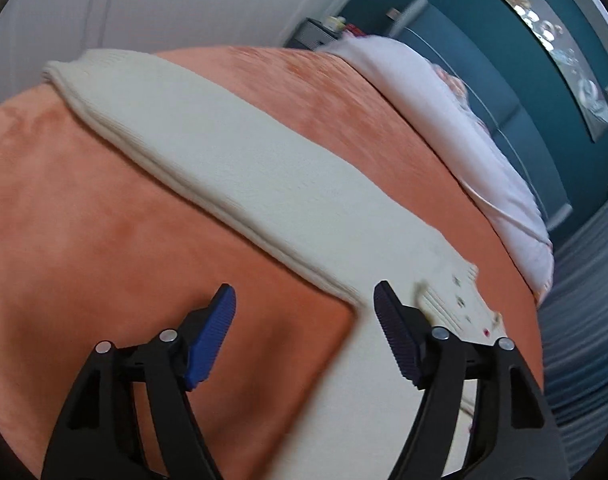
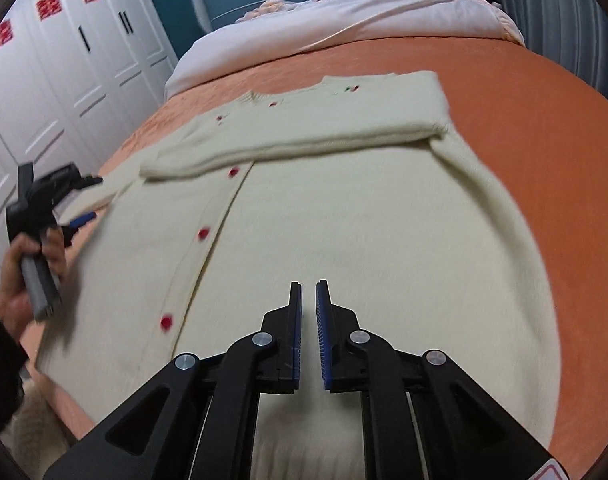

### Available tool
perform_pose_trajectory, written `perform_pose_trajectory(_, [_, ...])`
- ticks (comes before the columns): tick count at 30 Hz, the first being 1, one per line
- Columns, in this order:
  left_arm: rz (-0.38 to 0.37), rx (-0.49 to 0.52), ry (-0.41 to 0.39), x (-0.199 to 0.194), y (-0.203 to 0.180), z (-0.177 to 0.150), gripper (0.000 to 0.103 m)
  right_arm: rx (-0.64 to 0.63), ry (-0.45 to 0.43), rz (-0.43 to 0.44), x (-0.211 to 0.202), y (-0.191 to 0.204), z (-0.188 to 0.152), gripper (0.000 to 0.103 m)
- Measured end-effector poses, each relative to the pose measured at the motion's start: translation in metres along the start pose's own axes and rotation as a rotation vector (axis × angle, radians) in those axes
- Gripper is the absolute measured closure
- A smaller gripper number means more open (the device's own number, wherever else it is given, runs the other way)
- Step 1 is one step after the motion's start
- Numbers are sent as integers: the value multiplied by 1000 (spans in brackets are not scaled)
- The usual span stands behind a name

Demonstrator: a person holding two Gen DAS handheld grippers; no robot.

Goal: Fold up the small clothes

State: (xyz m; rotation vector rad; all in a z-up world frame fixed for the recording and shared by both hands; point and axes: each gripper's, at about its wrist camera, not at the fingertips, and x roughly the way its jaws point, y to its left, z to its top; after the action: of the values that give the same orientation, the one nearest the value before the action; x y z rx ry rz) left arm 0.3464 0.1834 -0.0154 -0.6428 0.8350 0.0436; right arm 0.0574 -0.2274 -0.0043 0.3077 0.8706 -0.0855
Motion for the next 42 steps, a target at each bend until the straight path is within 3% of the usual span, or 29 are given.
perform_pose_trajectory(4, [141,-168,-53,1,73,60,27,-15,33,31,-14,25,-31,89])
perform_pose_trajectory(6, [135,-239,-83,3,101,82,28,-16,39,37,-18,34,-37,80])
perform_pose_trajectory(8, [148,-268,-92,7,111,98,37,-26,49,32,-19,44,-41,67])
perform_pose_trajectory(9, [149,-268,-90,10,112,105,40,-30,51,24,-19,47,-42,65])
perform_pose_trajectory(10, [149,-260,-82,14,110,109,53,-31,53,19,-19,50,-42,63])
perform_pose_trajectory(11, [148,-250,-60,19,108,113,82,-29,58,16,-18,51,-41,62])
perform_pose_trajectory(12, [136,-242,-24,25,106,117,94,-24,62,11,-19,51,-41,62])
perform_pose_trajectory(14, [127,-218,-51,17,94,122,94,-4,69,15,-20,49,-39,62])
perform_pose_trajectory(17, [62,-56,-145,-9,38,129,95,27,69,25,-23,44,-39,62])
perform_pose_trajectory(21, [-152,196,-183,-49,-81,104,95,41,51,38,-30,39,-41,62])
perform_pose_trajectory(25, [-340,430,-81,-59,-195,26,94,74,36,46,-36,30,-43,61])
perform_pose_trajectory(28, [-373,535,82,-33,-240,-55,91,100,13,44,-45,18,-41,61])
perform_pose_trajectory(30, [-355,543,222,-6,-244,-106,85,104,-2,33,-51,8,-39,58])
perform_pose_trajectory(31, [-321,538,278,4,-239,-128,76,106,-8,26,-54,2,-37,58])
perform_pose_trajectory(34, [-265,470,314,12,-212,-157,65,112,-30,18,-60,-16,-28,55])
perform_pose_trajectory(38, [-225,299,243,12,-171,-125,53,47,-57,-9,-52,-26,0,52])
perform_pose_trajectory(42, [-145,173,171,14,-141,-84,43,76,-75,40,-26,-30,47,50])
